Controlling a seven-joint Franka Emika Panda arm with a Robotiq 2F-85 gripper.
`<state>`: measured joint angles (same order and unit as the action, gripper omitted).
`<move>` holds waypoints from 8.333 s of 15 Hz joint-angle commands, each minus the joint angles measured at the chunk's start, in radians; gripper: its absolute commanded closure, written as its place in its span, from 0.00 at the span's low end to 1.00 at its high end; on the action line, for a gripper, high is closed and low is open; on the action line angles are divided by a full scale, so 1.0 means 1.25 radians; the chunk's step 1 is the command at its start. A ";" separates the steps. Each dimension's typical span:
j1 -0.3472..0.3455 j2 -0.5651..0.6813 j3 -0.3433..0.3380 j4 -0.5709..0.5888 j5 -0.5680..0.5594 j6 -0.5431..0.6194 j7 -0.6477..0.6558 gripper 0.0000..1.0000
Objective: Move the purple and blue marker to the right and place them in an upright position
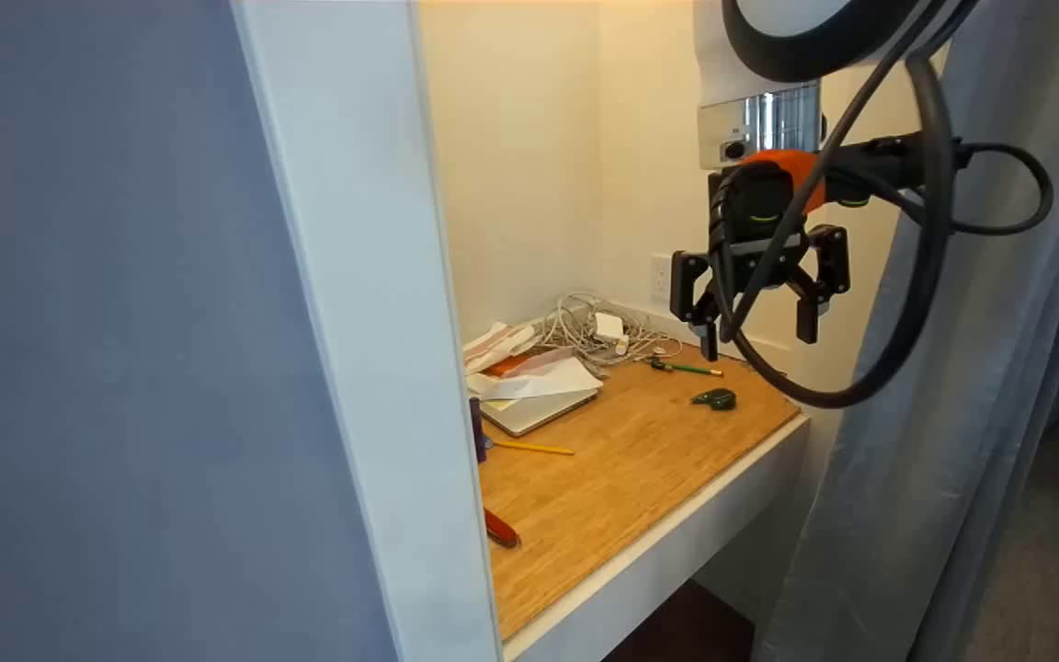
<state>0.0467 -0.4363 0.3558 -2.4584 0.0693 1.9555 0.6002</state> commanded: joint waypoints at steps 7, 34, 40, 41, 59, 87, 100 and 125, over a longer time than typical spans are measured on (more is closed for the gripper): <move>0.021 0.003 -0.020 0.001 -0.009 -0.001 0.008 0.00; 0.114 0.623 -0.039 0.379 -0.084 0.567 -0.661 0.00; 0.125 0.577 -0.057 0.334 -0.109 0.549 -0.623 0.00; 0.125 0.576 -0.057 0.334 -0.109 0.549 -0.623 0.00; -0.024 0.920 0.098 0.602 -0.003 0.654 -0.971 0.00; -0.084 1.087 0.171 0.780 0.008 0.541 -1.107 0.91; -0.072 0.812 0.015 0.527 0.006 0.633 -0.886 0.91; 0.088 0.838 -0.315 0.519 -0.025 0.867 -0.432 0.94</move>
<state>0.0689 0.5604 0.0739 -1.8825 0.0670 3.0331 -0.0596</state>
